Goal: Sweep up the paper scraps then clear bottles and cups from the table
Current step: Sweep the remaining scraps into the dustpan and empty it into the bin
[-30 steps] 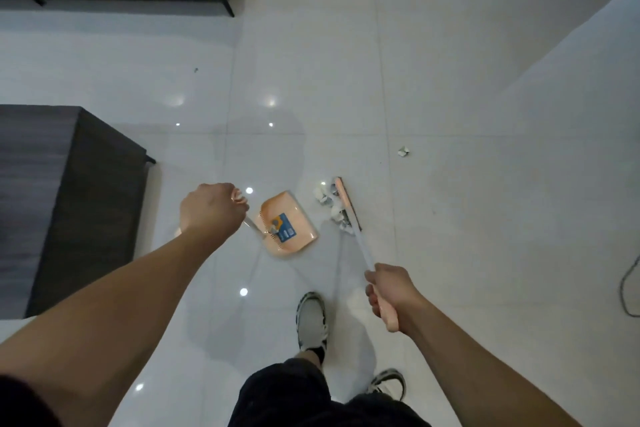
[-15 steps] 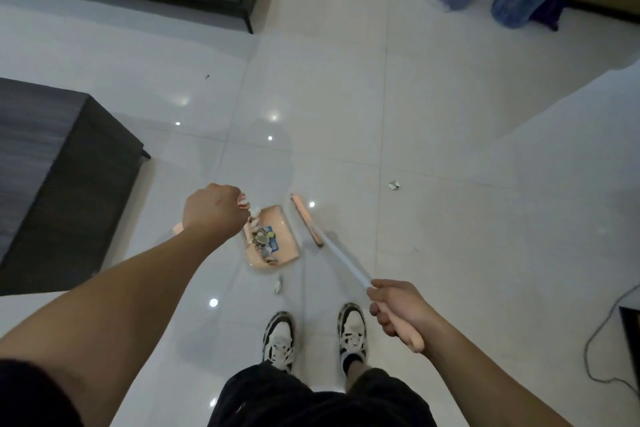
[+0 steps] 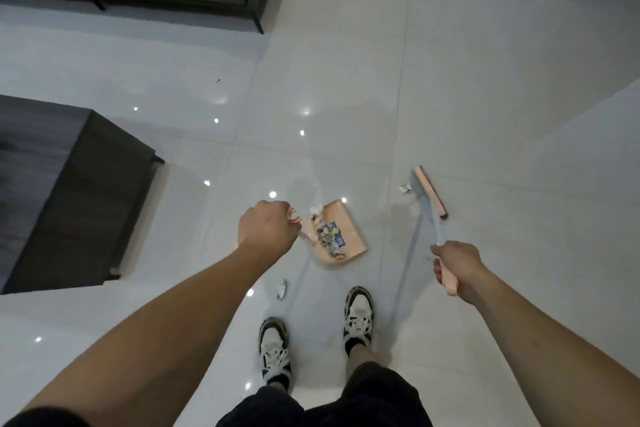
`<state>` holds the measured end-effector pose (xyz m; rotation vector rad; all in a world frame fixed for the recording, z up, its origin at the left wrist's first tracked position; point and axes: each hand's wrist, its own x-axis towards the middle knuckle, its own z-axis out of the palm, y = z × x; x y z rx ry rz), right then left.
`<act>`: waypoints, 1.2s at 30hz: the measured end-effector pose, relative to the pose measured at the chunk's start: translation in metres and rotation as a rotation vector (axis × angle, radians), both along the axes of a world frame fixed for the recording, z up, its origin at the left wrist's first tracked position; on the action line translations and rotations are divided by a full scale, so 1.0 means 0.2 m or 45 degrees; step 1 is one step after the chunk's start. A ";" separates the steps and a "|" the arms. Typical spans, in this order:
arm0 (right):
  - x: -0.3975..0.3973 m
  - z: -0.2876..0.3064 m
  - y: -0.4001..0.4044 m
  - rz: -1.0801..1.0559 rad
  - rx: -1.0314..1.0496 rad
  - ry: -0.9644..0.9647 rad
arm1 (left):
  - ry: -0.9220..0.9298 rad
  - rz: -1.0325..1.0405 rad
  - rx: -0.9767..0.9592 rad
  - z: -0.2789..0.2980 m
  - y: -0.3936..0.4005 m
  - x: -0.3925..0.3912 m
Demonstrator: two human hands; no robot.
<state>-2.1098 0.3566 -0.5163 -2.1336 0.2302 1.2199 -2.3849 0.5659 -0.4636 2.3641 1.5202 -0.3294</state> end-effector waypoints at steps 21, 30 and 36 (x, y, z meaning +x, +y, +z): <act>-0.25 0.26 -0.66 0.103 0.036 0.359 | -0.035 -0.046 0.035 -0.06 0.01 0.47; -0.30 0.20 -0.59 -0.277 0.044 0.150 | 0.004 -0.036 0.045 -0.06 -0.05 0.22; -0.39 0.14 -0.52 -0.420 0.061 0.305 | 0.006 -0.076 0.076 -0.08 -0.15 0.12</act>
